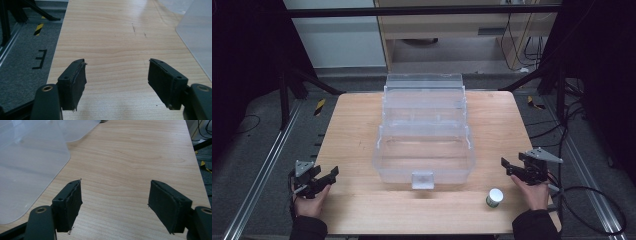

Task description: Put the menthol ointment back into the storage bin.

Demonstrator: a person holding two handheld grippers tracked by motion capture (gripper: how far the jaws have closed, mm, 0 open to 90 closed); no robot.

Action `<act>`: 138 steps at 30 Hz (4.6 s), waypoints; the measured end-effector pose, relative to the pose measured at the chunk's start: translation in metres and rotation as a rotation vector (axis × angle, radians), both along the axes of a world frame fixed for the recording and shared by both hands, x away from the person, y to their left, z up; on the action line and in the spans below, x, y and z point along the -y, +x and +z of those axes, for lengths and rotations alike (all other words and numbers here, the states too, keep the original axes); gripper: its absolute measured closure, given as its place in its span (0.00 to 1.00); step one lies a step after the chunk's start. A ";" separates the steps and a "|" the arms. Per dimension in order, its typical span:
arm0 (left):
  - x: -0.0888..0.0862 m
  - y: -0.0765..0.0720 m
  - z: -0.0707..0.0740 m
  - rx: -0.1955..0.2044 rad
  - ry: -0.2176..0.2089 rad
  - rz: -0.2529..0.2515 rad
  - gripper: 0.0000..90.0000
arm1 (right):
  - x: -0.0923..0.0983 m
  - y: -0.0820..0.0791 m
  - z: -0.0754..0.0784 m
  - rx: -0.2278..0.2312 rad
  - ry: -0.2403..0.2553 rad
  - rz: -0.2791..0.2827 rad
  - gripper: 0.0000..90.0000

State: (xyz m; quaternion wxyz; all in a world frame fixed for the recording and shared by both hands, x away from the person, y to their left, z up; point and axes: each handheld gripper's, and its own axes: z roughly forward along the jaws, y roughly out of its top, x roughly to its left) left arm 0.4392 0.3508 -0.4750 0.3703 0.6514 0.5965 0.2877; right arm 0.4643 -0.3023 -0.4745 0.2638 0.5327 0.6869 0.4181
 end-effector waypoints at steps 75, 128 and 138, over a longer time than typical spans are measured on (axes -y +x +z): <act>0.012 0.004 -0.008 -0.086 0.054 -0.107 0.38 | -0.059 -0.017 0.090 -0.330 -0.450 0.685 0.32; 0.013 0.004 -0.008 -0.094 0.068 -0.112 0.37 | -0.082 -0.027 0.052 -0.525 -0.661 0.882 0.41; 0.013 0.004 -0.008 -0.095 0.069 -0.113 0.37 | -0.088 -0.024 0.043 -0.552 -0.691 0.896 0.46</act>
